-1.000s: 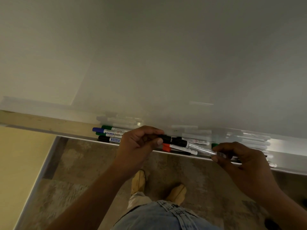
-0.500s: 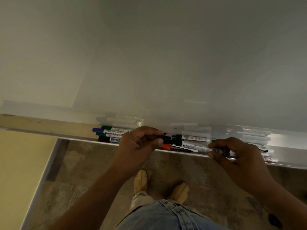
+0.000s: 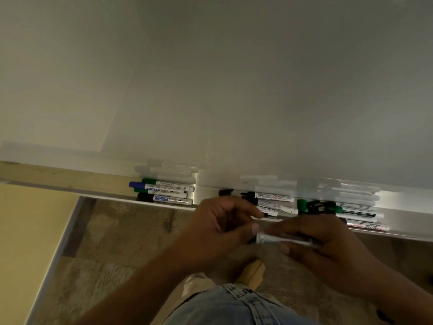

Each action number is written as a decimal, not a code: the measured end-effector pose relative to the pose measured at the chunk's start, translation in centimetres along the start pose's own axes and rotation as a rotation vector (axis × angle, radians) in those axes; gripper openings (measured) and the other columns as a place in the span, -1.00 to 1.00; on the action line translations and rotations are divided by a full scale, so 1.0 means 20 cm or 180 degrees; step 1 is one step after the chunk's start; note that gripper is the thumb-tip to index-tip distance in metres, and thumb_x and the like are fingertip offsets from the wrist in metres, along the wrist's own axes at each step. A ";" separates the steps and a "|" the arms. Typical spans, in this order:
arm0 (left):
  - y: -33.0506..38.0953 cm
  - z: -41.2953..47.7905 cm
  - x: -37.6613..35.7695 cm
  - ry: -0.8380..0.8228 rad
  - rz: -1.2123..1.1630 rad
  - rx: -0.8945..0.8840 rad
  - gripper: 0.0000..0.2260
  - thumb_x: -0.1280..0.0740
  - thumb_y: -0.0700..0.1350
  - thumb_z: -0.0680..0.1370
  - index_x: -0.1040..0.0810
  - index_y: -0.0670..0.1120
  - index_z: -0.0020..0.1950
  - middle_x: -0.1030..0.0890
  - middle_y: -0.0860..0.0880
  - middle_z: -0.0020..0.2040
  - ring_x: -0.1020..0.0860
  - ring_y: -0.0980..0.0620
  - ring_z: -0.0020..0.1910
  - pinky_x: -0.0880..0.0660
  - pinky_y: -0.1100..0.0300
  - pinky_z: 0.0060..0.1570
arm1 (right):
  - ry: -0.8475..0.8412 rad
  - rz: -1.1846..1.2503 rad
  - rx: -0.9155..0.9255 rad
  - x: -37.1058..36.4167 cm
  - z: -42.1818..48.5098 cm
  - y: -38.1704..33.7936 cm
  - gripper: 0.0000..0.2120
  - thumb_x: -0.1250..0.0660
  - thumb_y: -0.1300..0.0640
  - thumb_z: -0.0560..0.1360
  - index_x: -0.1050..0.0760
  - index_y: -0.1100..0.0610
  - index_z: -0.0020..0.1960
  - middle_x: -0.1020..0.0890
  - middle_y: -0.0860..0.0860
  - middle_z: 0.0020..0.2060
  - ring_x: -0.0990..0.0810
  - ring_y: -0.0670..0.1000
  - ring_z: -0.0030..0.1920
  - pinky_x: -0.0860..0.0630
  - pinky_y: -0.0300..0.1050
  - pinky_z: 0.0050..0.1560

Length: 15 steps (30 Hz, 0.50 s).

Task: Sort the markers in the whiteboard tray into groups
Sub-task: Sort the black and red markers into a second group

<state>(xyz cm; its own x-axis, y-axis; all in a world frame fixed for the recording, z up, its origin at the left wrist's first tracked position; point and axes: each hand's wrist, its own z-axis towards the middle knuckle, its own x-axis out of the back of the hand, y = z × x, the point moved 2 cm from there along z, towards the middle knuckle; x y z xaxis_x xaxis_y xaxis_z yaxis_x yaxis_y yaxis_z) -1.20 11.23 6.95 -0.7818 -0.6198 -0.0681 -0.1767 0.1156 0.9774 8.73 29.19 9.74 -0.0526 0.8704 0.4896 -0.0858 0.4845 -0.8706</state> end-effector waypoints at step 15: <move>0.13 0.07 -0.05 0.0219 -0.0462 -0.0207 -0.60 -0.02 0.08 0.63 -0.58 -0.04 0.17 -0.64 -0.09 0.09 -0.59 -0.11 0.11 -0.53 -0.06 0.10 | 0.0361 0.0502 -0.0334 -0.06 0.02 -0.09 -0.92 -0.44 0.05 0.44 -0.64 -0.05 -0.06 -0.67 -0.10 -0.29 -0.62 -0.06 -0.34 -0.53 -0.06 -0.38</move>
<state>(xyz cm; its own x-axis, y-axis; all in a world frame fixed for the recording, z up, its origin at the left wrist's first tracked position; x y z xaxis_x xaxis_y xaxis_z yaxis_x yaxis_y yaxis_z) -1.61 13.25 9.26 -0.7077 -0.6783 -0.1978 -0.2441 -0.0281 0.9694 8.63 27.21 10.74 0.0557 0.9375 0.3435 0.0189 0.3430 -0.9392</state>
